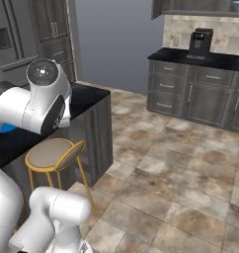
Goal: Move the bowls from the cabinet to the plates on the dining table.
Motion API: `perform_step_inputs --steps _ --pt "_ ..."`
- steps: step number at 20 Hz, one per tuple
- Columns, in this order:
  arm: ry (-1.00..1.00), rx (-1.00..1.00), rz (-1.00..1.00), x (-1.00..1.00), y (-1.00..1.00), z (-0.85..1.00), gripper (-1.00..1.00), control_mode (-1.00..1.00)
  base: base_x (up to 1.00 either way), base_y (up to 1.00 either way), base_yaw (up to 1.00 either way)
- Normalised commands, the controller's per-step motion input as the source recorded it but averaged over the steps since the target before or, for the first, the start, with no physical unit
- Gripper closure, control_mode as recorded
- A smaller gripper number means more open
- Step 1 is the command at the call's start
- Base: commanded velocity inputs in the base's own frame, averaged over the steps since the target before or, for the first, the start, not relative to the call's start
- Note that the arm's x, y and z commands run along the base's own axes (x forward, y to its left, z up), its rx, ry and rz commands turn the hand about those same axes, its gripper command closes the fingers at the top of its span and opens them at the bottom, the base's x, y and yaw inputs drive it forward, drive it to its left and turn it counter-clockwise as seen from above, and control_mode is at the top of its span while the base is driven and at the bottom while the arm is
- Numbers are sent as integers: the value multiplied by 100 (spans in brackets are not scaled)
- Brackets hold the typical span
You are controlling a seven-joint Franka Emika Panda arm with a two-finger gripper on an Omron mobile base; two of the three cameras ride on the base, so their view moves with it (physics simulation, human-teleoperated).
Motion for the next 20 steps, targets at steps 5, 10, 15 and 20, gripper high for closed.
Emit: perform_step_inputs --steps 5,10,15,20 --pt "0 0 0 0 0 0 -100 100 0 0 -25" --pt "0 0 0 0 0 0 -100 100 0 0 -25" --pt "0 0 0 0 0 0 -100 100 0 0 -25" --pt "0 0 0 0 0 0 -100 100 0 0 -25"
